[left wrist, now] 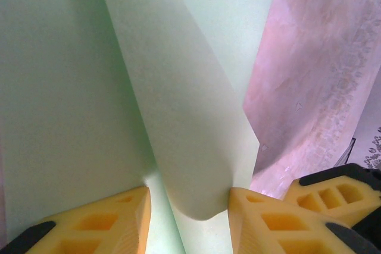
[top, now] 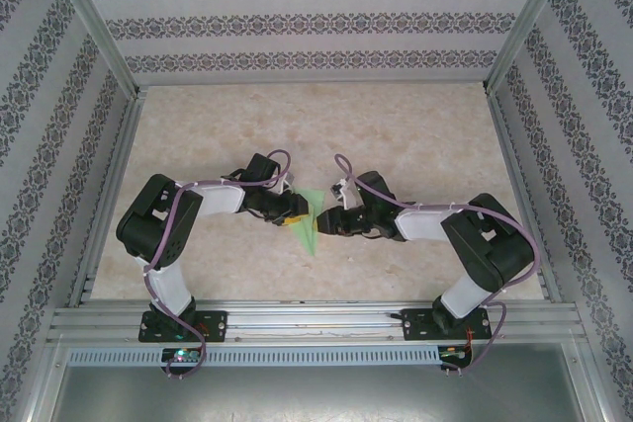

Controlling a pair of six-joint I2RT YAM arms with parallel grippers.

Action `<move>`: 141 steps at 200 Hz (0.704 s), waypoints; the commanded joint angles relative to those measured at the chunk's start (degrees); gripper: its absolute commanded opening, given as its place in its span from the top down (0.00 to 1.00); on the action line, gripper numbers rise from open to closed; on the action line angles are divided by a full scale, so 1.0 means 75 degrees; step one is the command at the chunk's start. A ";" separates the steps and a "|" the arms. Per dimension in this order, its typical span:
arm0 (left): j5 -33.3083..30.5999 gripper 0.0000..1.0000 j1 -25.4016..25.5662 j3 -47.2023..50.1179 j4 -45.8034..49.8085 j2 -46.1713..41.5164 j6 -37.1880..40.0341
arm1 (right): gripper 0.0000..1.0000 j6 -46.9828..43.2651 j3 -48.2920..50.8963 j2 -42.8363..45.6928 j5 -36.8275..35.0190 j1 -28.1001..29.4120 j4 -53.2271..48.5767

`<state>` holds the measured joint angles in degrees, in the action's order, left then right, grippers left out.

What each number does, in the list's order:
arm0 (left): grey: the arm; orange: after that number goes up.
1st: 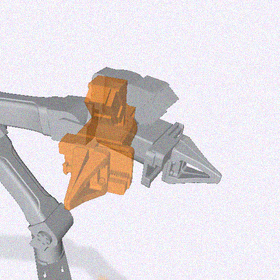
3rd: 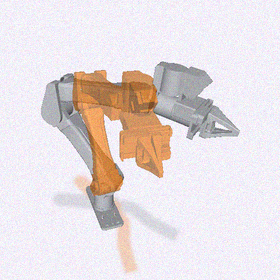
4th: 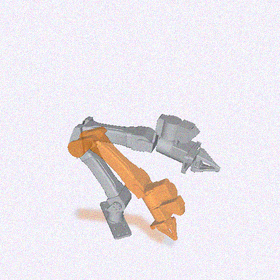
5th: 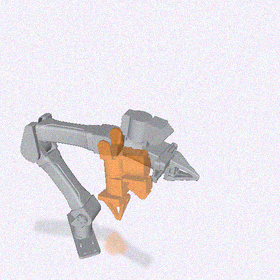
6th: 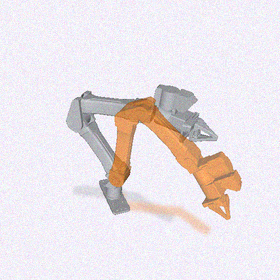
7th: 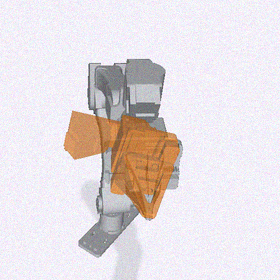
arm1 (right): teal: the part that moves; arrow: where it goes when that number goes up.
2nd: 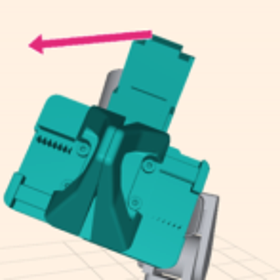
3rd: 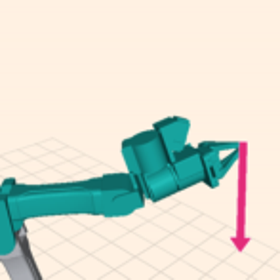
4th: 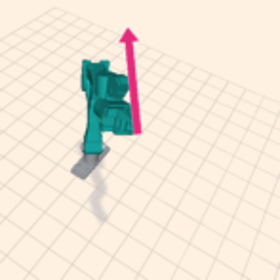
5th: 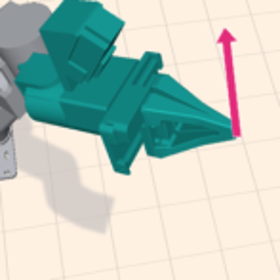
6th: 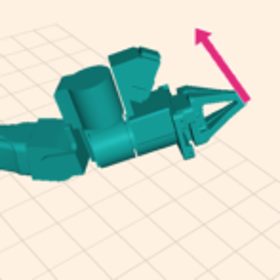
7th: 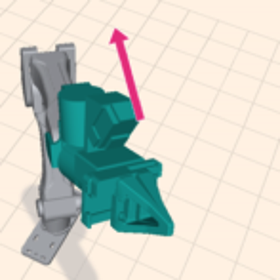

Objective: Fold a paper plane with a square sheet of paper (fold left side to right side)
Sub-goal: Fourth fold the wing at the center of the table.

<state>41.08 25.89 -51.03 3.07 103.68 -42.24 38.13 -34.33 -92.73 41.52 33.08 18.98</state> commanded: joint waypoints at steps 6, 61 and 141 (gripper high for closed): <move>-0.0638 0.61 0.0084 0.0078 0.0623 0.0251 0.0183 | 0.62 0.0265 -0.0061 -0.0245 0.0125 -0.0063 0.0570; -0.0638 0.61 0.0081 0.0080 0.0596 0.0221 0.0166 | 0.63 0.0595 -0.0333 -0.0978 0.0066 -0.0029 0.1096; -0.0626 0.61 0.0080 0.0065 0.0563 0.0227 0.0148 | 0.75 0.0775 -0.0418 -0.1359 0.0089 0.0101 0.1453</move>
<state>41.04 25.93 -51.03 3.07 103.68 -42.24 43.51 -36.29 -101.95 41.47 33.28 27.33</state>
